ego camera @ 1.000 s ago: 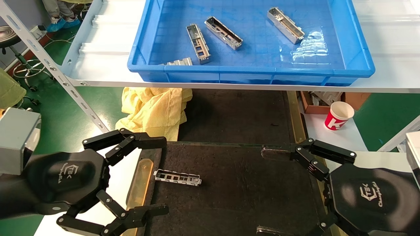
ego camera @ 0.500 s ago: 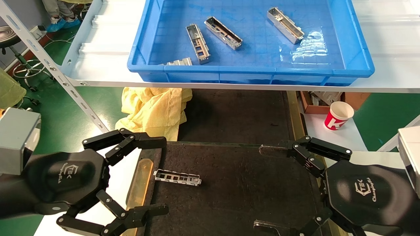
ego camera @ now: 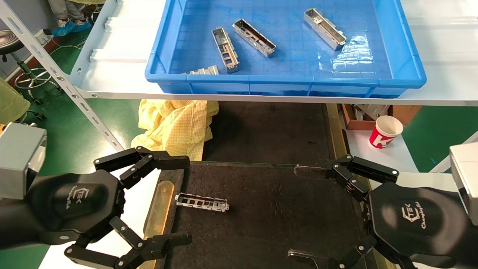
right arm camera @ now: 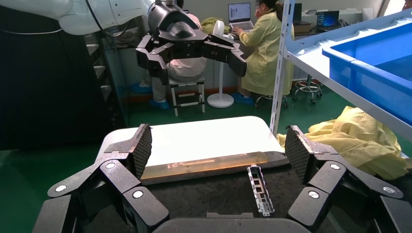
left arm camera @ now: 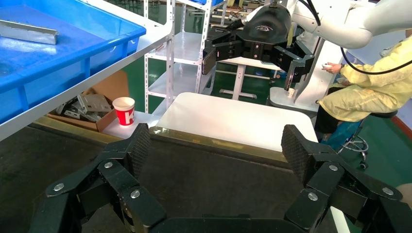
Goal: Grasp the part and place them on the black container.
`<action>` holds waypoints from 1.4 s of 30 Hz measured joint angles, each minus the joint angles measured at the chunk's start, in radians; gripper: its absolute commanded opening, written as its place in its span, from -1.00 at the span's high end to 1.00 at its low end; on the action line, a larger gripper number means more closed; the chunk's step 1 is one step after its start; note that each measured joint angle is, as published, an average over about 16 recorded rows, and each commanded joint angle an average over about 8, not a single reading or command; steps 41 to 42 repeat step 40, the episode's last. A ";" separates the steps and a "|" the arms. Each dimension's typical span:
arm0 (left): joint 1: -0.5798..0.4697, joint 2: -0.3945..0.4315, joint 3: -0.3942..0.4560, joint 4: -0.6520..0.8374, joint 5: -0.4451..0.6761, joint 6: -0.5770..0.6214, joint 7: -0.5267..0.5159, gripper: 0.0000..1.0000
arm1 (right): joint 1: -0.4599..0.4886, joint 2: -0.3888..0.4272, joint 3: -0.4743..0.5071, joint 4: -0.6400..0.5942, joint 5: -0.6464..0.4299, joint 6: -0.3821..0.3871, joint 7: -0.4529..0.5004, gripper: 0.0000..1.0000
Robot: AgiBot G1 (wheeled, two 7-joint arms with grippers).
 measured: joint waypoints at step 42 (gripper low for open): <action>0.000 0.000 0.000 0.000 0.000 0.000 0.000 -1.00 | 0.002 -0.002 -0.002 -0.003 -0.002 0.001 -0.001 -1.00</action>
